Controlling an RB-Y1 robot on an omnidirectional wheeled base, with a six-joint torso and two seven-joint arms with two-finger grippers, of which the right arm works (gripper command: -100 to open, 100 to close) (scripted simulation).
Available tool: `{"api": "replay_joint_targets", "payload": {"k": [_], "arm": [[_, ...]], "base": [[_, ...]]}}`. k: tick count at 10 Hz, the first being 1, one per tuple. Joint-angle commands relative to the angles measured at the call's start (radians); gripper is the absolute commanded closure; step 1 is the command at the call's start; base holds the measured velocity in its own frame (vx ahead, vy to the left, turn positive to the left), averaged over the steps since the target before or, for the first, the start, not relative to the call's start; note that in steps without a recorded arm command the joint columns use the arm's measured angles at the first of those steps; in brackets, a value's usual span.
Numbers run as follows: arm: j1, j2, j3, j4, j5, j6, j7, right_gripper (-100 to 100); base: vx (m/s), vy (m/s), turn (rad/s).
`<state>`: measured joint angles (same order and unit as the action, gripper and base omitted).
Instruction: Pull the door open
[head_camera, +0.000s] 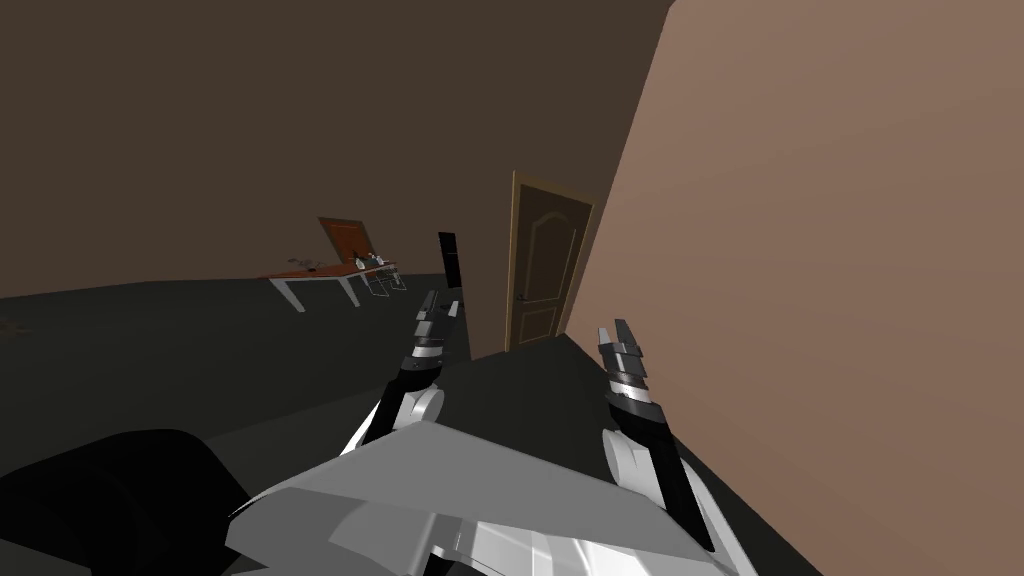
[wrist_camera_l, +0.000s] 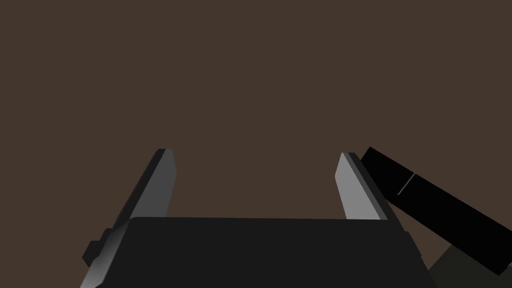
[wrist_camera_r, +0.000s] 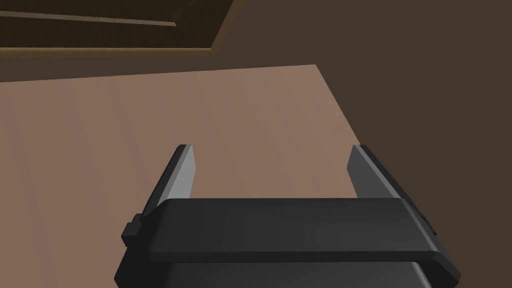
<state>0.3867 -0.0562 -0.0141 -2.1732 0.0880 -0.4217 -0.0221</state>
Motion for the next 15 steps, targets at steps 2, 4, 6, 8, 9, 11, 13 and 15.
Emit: {"api": "replay_joint_targets", "payload": {"k": [2,4,6,8,9,11,13,15], "arm": [[-0.024,-0.012,-0.004,0.068,-0.014,-0.014,-0.002,-100],[-0.046,-0.021,-0.007,0.125,-0.025,-0.024,-0.003,-100],[-0.058,-0.026,-0.008,0.157,-0.032,-0.029,-0.004,-100],[-0.083,-0.036,-0.012,0.221,-0.044,-0.040,-0.006,-100],[-0.096,-0.041,-0.013,0.250,-0.051,-0.045,-0.006,-100],[-0.123,-0.051,-0.017,0.314,-0.065,-0.057,-0.008,-100],[-0.137,-0.056,-0.019,0.360,-0.072,-0.063,-0.009,-100],[-0.165,-0.067,-0.023,0.421,-0.087,-0.075,-0.010,-100]], "base": [[0.080,-0.017,0.136],[0.082,-0.022,0.141],[0.066,-0.025,0.094],[0.060,-0.018,0.127],[0.077,-0.019,0.172],[0.083,-0.044,0.168],[0.069,-0.020,0.083],[0.087,-0.037,0.195]]}}
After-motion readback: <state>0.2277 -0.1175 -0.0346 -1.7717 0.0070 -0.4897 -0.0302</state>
